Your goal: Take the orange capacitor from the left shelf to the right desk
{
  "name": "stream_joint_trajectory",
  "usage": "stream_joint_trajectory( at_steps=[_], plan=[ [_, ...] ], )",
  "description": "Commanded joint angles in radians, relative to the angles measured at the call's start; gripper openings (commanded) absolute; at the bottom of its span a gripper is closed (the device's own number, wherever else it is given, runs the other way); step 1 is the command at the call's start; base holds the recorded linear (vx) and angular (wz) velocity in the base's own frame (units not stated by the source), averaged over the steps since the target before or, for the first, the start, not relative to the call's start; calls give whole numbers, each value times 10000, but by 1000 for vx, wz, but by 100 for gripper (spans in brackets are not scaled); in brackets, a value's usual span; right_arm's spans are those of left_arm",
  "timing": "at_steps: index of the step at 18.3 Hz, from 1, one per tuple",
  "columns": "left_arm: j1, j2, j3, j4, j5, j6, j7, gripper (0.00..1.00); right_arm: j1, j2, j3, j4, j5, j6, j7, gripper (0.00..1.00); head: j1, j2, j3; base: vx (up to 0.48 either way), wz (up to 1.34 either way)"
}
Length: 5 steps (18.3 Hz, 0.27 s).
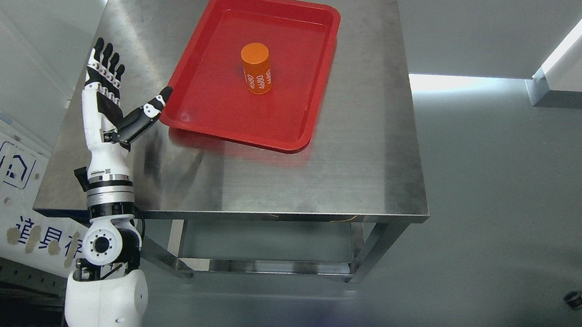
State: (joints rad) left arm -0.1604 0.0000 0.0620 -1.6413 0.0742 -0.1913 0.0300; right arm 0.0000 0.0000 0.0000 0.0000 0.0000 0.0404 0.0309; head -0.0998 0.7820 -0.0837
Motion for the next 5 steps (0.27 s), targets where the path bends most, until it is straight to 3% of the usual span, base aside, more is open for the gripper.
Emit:
stream_joint_trajectory(
  at_steps=[1,5],
  plan=[
    [116,174,-865,-123,-6,11,-344,99,337,-175,-107,-230,0,-5,-2,100,0,0,0,0,0],
    [116,174,-513,-123,-6,11,-622,98,337,-175,-107,-230,0,-5,-2,100,0,0,0,0,0]
  ],
)
